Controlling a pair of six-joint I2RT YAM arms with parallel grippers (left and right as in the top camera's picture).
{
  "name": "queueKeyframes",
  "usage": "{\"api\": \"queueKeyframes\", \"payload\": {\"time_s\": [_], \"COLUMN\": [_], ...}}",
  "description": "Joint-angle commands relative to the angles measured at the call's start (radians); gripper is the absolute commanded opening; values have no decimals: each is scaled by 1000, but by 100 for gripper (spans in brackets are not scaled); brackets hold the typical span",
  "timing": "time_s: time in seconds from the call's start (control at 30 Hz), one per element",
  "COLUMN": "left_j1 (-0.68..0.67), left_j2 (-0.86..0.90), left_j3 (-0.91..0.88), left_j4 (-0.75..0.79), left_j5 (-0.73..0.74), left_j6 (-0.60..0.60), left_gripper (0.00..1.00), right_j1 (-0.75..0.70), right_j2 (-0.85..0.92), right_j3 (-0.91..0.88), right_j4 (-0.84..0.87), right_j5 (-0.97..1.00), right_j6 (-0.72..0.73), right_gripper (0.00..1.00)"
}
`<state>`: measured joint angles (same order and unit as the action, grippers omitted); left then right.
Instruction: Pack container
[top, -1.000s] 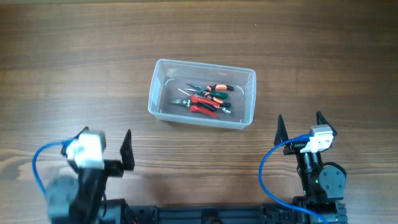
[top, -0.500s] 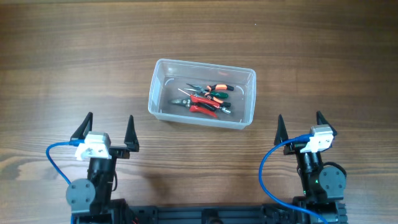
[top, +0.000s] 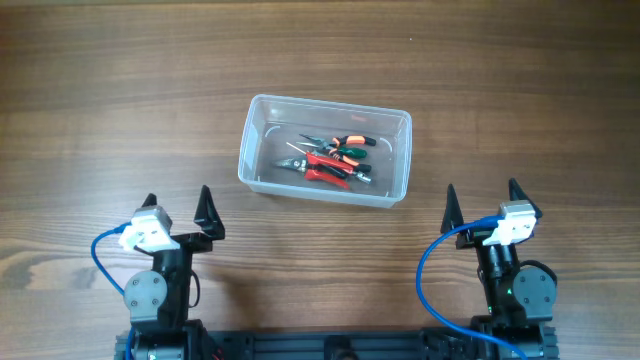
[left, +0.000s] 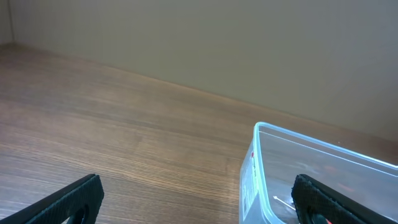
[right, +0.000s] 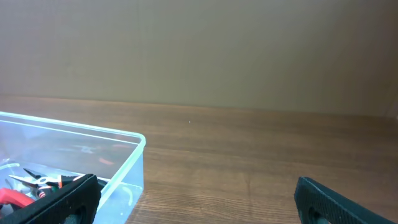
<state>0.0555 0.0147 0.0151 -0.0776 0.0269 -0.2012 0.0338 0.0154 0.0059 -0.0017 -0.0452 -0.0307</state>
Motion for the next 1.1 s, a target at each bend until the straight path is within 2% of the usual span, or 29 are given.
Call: {"api": "queueKeyframes", "payload": {"time_s": [0.0, 1.07], "left_j1": [-23, -27], "left_j2": [-11, -10], "left_j3": [-10, -10], "left_j4": [0, 3], "left_j5": [-6, 5], "left_j6": [-15, -16], "left_gripper": [100, 100], "right_j1": [-5, -5], "right_j2": [-11, -11], "right_j3": [0, 0], "right_j4": [3, 3], "right_j5": [-5, -5], "right_j6": [7, 7], "right_gripper": [100, 100]}}
